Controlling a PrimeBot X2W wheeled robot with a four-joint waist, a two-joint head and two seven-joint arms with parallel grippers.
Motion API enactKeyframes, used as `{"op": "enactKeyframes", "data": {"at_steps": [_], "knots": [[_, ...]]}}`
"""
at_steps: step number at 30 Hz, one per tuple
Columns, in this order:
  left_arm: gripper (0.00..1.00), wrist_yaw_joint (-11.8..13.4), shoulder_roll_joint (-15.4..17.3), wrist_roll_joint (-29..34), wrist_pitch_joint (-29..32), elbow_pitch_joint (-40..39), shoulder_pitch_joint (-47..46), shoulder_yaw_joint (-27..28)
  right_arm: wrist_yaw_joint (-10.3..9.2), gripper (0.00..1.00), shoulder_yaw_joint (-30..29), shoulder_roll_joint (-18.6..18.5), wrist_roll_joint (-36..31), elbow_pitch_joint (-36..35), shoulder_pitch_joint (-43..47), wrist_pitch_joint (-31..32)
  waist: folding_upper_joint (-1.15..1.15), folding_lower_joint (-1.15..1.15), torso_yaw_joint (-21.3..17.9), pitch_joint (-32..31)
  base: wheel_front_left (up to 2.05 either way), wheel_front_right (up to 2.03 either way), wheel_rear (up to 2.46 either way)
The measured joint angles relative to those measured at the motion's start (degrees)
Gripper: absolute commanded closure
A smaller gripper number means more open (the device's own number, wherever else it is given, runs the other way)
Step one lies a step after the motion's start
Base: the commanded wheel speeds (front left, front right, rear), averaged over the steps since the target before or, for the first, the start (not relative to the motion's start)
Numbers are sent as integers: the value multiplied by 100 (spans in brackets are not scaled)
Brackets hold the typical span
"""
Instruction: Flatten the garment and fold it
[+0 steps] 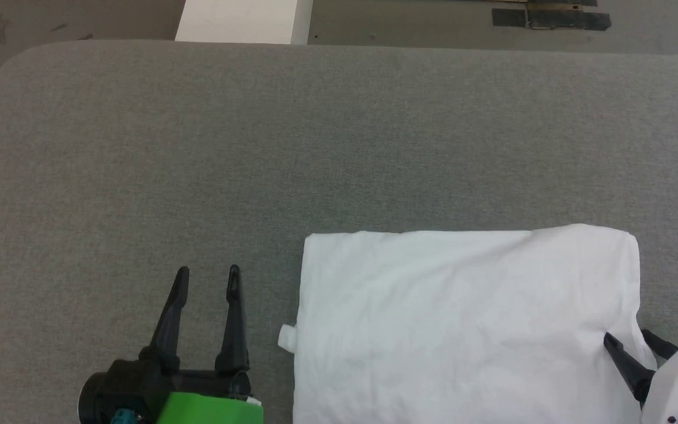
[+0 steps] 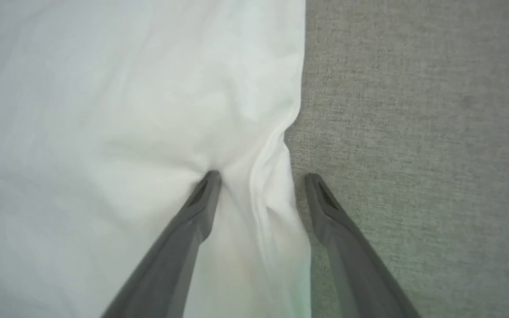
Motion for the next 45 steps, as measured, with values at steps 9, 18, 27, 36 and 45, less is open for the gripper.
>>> {"op": "enactKeyframes", "data": {"at_steps": [9,18,27,36,45], "knots": [[0,-204,-154,49,0,109,-1,136,9,100,140,-135,240,368,-355,256,0,0,19,30,0,0,0],[0,-363,-271,94,0,205,5,275,13,100,-944,16,-125,870,-656,-16,0,0,-106,-74,0,0,0],[0,-506,-305,116,0,300,75,337,4,100,-1684,-240,-417,762,-597,158,0,0,-286,-218,0,0,0],[0,-609,-364,116,0,442,106,319,2,100,-716,96,153,-1191,-137,1260,0,0,-496,-384,0,0,0],[0,-705,-427,104,0,560,108,250,2,100,422,426,294,-2218,-84,2000,0,0,-502,-502,0,0,0]]}}
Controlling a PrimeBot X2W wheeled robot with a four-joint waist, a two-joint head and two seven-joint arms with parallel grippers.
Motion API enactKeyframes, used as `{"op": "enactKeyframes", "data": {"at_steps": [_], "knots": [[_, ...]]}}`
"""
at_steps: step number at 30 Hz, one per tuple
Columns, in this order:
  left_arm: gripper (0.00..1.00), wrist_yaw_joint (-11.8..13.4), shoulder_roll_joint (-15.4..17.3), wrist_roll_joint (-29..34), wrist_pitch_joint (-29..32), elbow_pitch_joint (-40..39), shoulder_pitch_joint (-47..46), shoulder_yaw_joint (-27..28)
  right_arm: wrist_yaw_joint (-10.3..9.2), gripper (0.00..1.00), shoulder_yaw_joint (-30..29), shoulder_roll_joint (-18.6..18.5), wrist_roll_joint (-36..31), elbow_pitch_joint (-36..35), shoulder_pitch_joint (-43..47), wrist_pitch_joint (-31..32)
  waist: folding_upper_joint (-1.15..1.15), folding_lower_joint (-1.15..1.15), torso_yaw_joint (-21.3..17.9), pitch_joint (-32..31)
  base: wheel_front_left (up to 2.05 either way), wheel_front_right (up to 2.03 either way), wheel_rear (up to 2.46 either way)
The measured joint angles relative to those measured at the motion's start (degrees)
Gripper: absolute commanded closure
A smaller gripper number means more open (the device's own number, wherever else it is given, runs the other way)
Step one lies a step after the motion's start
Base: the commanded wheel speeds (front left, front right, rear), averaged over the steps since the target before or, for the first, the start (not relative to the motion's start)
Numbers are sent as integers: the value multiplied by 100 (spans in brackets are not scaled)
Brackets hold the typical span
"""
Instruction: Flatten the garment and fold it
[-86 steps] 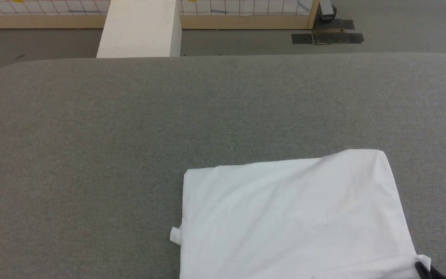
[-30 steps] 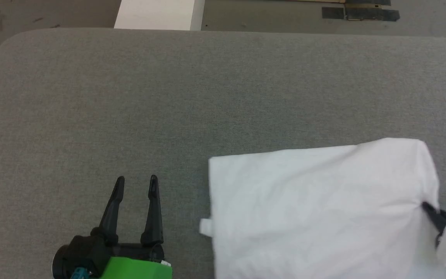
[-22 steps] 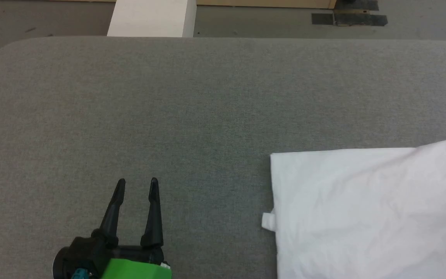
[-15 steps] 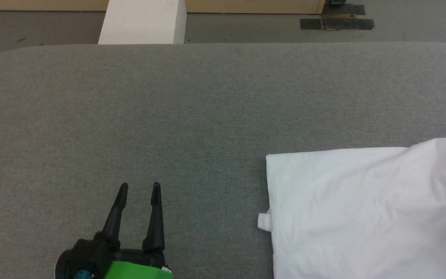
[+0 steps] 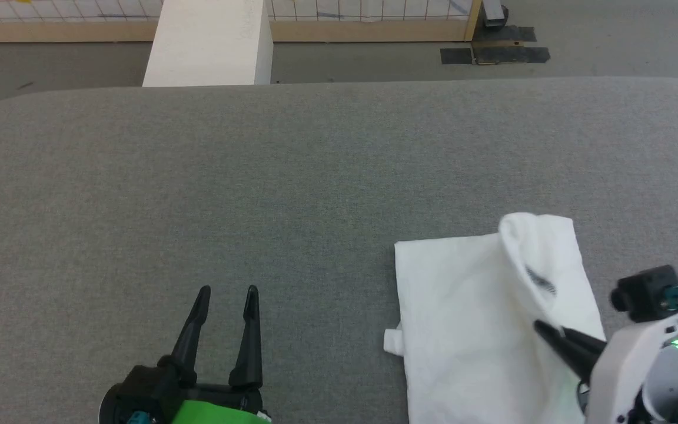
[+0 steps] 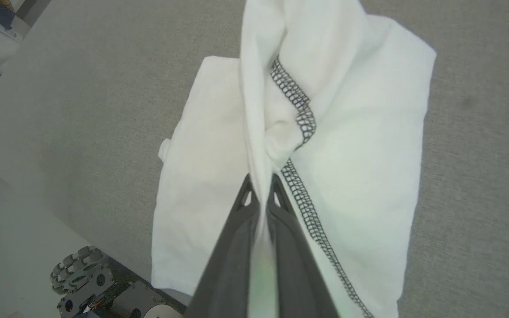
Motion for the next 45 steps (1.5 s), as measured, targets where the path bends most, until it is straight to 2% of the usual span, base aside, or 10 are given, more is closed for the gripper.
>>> {"op": "enactKeyframes", "data": {"at_steps": [10,24,26,27,28,29,34,38,42,45], "knots": [[0,-49,-30,-21,0,42,-27,-24,0,100,905,468,-178,321,-633,-82,0,0,199,110,0,0,0],[0,-49,-60,-104,0,136,-129,-51,0,100,1445,1519,-1584,2830,-1447,-659,0,0,337,189,0,0,0],[0,-51,-62,-114,0,160,-135,-56,0,67,1421,1611,-1806,3127,-1549,-730,0,0,331,183,0,0,0],[0,-51,-63,-118,0,179,-136,-62,1,55,1407,1653,-1909,3267,-1603,-768,0,0,328,177,0,0,0],[0,-53,-63,-123,0,199,-140,-66,3,35,1415,1691,-2000,3377,-1657,-789,0,0,326,169,0,0,0],[0,-54,-64,-125,0,212,-141,-69,3,0,1426,1716,-2039,3435,-1696,-834,0,0,325,164,0,0,0],[0,-58,-65,-145,0,249,-142,-64,3,0,1581,1774,-1783,3382,-1797,-933,0,0,271,133,0,0,0],[0,-81,-67,-166,0,255,-142,-58,1,0,1400,1600,-1460,2710,-1784,-880,0,0,218,106,0,0,0],[0,-85,-70,-166,0,233,-138,-31,0,0,684,1104,-1308,1825,-1543,-766,0,0,162,106,0,0,0],[0,-100,-70,-166,0,215,-137,-16,0,0,-135,847,-1306,1251,-1096,-744,0,0,128,142,0,0,0]]}}
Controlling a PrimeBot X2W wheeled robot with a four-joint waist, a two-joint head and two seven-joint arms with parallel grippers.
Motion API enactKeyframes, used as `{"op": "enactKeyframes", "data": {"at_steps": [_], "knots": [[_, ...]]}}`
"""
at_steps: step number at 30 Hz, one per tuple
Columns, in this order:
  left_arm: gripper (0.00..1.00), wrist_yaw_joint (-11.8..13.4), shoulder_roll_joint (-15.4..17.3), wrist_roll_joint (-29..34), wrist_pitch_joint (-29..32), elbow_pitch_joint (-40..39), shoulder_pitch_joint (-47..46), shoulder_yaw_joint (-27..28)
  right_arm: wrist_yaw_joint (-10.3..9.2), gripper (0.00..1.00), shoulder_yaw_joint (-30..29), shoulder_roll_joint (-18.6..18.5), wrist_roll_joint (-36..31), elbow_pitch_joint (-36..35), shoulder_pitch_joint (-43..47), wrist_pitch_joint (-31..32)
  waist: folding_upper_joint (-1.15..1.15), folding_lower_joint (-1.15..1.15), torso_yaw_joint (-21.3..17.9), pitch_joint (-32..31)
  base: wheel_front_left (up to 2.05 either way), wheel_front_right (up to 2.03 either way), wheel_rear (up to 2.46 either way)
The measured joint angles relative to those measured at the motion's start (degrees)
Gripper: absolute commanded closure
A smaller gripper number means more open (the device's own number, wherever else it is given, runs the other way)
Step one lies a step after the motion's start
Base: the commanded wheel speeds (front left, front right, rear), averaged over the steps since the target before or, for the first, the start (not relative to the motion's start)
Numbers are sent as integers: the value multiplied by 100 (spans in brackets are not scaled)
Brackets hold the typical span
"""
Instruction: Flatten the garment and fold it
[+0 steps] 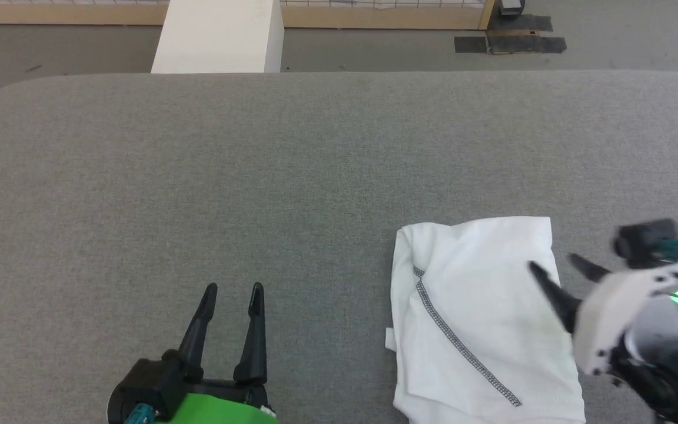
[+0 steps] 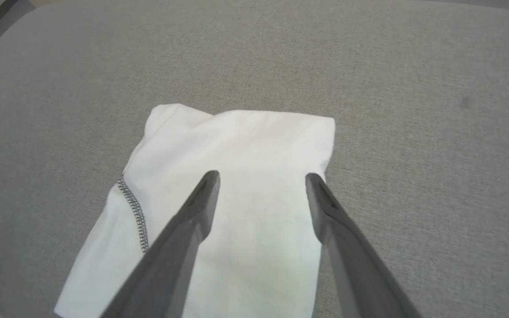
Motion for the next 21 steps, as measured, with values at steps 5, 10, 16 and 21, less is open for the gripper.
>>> {"op": "enactKeyframes", "data": {"at_steps": [5,10,16,21], "knots": [[0,-1,0,1,0,-18,-1,12,0,0,-788,62,16,-365,615,57,0,0,-53,68,0,0,0],[0,-25,-1,45,0,1,-25,-19,0,0,-848,380,51,-196,823,100,0,0,-62,115,0,0,0],[0,-59,-1,151,0,-16,-77,-23,0,0,-693,477,-115,400,823,-107,0,0,69,99,0,0,0],[0,-82,-1,163,0,-46,-73,14,0,0,-737,559,-237,883,779,-367,0,0,211,77,0,0,0]]}}
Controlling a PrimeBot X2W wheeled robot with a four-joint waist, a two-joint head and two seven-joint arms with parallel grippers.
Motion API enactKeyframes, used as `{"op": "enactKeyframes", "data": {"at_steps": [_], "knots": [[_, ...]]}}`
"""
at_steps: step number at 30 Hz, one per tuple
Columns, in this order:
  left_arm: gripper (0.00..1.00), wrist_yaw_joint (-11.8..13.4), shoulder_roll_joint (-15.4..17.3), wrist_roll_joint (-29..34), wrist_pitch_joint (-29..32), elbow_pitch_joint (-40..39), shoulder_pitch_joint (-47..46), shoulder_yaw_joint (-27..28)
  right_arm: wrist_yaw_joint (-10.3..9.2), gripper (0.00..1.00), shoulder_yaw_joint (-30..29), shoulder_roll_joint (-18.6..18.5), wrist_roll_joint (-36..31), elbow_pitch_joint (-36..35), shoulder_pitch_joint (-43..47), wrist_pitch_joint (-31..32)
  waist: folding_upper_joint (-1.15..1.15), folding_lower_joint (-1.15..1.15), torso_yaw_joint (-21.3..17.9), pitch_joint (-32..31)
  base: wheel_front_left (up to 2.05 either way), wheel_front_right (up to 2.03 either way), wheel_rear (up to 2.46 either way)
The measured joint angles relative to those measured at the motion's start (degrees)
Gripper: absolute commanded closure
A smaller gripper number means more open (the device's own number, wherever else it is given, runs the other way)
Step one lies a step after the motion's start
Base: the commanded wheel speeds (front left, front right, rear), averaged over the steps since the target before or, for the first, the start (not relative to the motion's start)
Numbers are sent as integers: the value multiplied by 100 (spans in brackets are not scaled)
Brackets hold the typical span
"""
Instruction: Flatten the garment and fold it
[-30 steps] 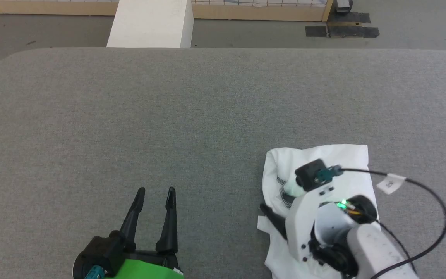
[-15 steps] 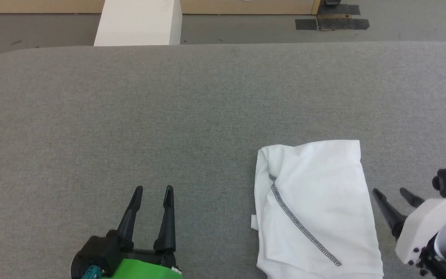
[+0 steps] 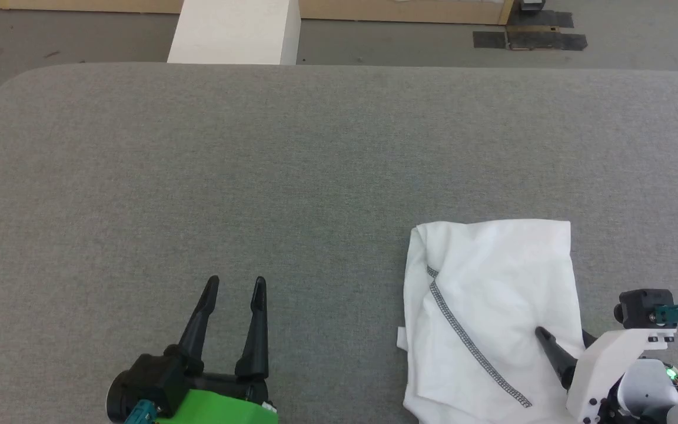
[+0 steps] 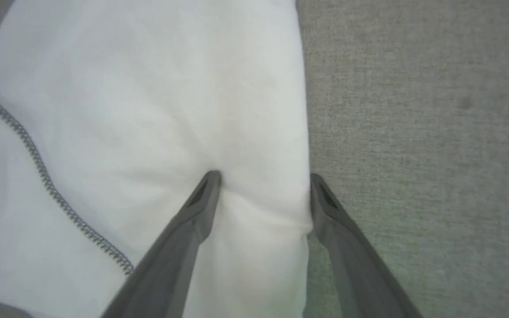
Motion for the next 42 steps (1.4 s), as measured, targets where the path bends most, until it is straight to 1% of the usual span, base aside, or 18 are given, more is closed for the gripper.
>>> {"op": "enactKeyframes", "data": {"at_steps": [2,3,4,8,12,14,18,21,27,33,37,42], "knots": [[0,-3,0,1,0,-16,3,4,0,0,-14,21,-14,140,-65,-86,0,0,44,0,0,0,0],[0,-3,0,3,0,-21,5,7,0,63,-31,41,2,204,-94,-125,0,0,58,2,0,0,0],[0,-3,0,5,0,-27,9,7,0,100,-35,57,12,249,-124,-137,0,0,65,4,0,0,0],[0,-2,0,8,0,-70,16,9,3,100,-26,113,16,389,-251,-301,0,0,38,1,0,0,0],[0,1,0,23,0,-108,16,14,3,100,5,113,34,441,-417,-387,0,0,-79,-4,0,0,0],[0,0,0,54,0,-113,15,8,2,100,-7,51,34,445,-544,-428,0,0,-157,-2,0,0,0],[0,1,0,130,0,-148,-3,-9,2,100,-67,-236,34,444,-874,-416,0,0,-348,22,0,0,0],[0,5,1,246,0,-201,-63,-46,2,100,-82,-538,33,431,-1146,-285,0,0,-506,68,0,0,0],[0,30,14,377,2,-333,-298,-119,2,100,81,-1454,7,371,-1706,36,0,0,-816,269,0,0,0],[0,41,31,570,54,-437,-603,-227,2,100,325,-2464,-55,380,-2348,285,0,0,-1049,665,0,0,0],[0,68,32,657,102,-469,-793,-289,2,100,341,-2921,-105,474,-2672,357,0,0,-1161,991,0,0,0],[0,90,33,747,101,-493,-1050,-385,2,100,256,-3321,-210,715,-2970,325,0,0,-1255,1425,0,0,0]]}}
